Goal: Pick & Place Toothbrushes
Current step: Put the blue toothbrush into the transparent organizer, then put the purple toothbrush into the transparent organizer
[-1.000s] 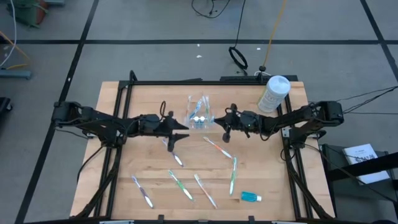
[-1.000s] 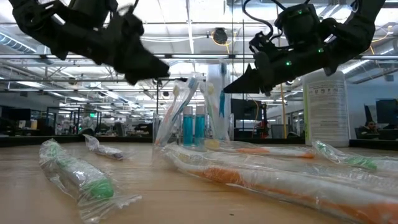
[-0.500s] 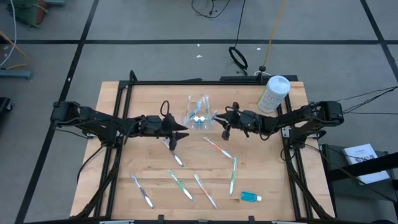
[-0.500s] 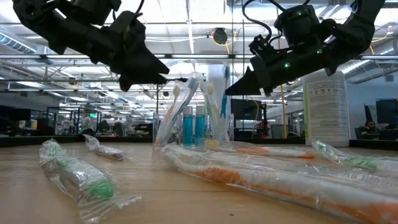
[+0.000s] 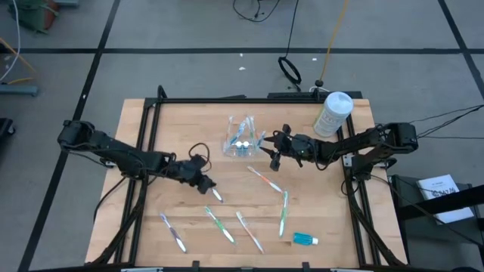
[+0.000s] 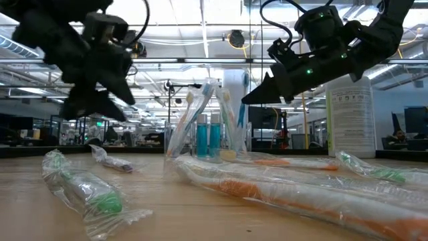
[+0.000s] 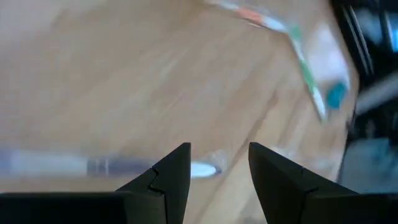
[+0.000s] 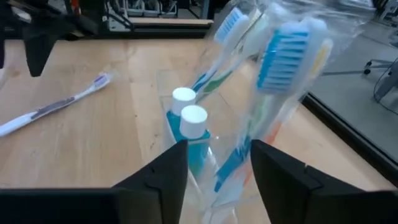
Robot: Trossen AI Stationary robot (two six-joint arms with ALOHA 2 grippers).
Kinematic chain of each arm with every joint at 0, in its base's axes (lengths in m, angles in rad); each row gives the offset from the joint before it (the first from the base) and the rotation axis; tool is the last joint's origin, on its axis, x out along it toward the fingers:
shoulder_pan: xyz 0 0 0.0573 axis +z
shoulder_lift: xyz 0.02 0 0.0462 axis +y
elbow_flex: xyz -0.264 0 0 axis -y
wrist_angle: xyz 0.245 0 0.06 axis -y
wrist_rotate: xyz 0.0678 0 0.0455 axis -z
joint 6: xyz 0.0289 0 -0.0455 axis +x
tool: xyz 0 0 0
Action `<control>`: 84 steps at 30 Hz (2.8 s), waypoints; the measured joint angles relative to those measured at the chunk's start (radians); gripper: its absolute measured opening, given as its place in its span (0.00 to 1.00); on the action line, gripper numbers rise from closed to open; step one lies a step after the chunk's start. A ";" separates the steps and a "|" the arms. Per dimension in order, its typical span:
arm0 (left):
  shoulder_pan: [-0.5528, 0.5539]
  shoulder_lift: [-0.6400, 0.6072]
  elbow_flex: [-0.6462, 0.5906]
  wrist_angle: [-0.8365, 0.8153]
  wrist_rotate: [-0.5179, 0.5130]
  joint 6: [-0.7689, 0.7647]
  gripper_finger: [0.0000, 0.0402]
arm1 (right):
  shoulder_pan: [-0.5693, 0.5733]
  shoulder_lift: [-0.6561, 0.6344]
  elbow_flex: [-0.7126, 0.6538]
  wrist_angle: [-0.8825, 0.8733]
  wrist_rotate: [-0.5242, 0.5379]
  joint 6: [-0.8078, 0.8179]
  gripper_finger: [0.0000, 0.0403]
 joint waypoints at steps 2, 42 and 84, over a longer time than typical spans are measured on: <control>-0.029 0.014 0.000 -0.037 -0.037 -0.171 0.41 | 0.000 0.000 0.000 -0.010 -0.009 -0.004 0.43; 0.072 0.141 -0.022 -0.235 -0.318 -0.268 0.31 | 0.000 0.000 -0.001 -0.007 -0.028 -0.008 0.43; 0.285 0.035 -0.020 0.903 -0.540 1.171 0.01 | 0.000 0.000 -0.001 0.001 -0.028 -0.032 0.43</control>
